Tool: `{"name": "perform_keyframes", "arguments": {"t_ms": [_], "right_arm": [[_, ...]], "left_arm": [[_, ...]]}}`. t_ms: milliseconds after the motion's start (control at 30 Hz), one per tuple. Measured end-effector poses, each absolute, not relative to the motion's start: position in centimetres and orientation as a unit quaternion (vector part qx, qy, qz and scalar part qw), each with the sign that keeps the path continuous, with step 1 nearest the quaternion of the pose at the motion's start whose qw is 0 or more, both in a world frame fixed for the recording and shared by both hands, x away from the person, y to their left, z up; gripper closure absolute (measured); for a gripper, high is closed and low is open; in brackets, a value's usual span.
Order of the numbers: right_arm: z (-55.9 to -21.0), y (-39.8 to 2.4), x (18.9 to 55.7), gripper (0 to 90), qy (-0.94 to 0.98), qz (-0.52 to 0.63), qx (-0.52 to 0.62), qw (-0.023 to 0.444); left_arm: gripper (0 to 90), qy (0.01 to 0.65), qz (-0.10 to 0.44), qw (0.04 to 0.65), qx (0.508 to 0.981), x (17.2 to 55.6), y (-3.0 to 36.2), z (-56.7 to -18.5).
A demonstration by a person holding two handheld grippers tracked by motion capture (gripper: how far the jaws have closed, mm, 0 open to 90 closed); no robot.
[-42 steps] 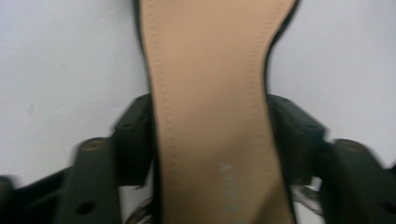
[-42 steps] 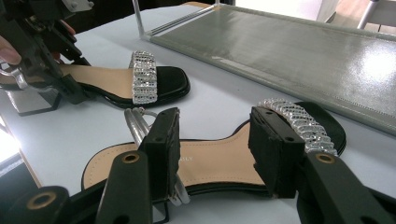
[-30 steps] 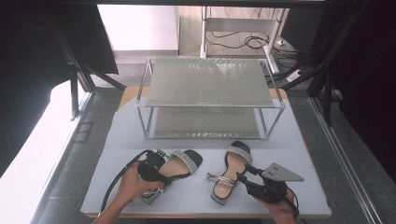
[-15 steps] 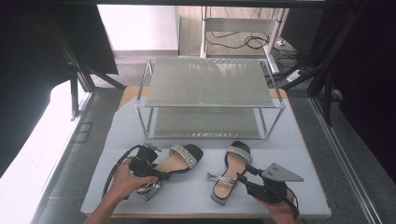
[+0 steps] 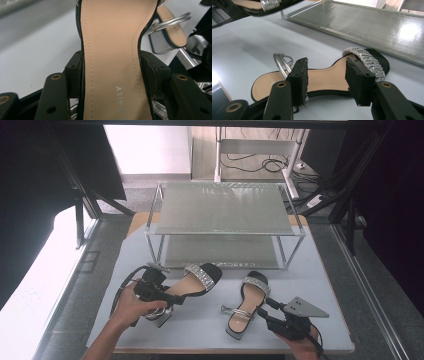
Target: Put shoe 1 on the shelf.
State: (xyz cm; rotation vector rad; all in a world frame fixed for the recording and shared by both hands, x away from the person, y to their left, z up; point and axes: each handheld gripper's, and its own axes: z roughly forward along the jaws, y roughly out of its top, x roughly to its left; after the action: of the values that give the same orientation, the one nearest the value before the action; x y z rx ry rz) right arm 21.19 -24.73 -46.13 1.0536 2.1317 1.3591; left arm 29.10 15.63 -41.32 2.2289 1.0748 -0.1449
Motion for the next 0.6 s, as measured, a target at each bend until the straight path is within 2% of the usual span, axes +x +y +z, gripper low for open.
{"name": "perform_keyframes", "arguments": {"t_ms": [600], "right_arm": [[-46.5, -25.4, 20.5, 53.1, 0.759, 0.479, 0.391, 0.206]], "left_arm": [[43.3, 0.384, -0.047, 0.371, 0.844, 30.3, 15.3, -37.2]]}}
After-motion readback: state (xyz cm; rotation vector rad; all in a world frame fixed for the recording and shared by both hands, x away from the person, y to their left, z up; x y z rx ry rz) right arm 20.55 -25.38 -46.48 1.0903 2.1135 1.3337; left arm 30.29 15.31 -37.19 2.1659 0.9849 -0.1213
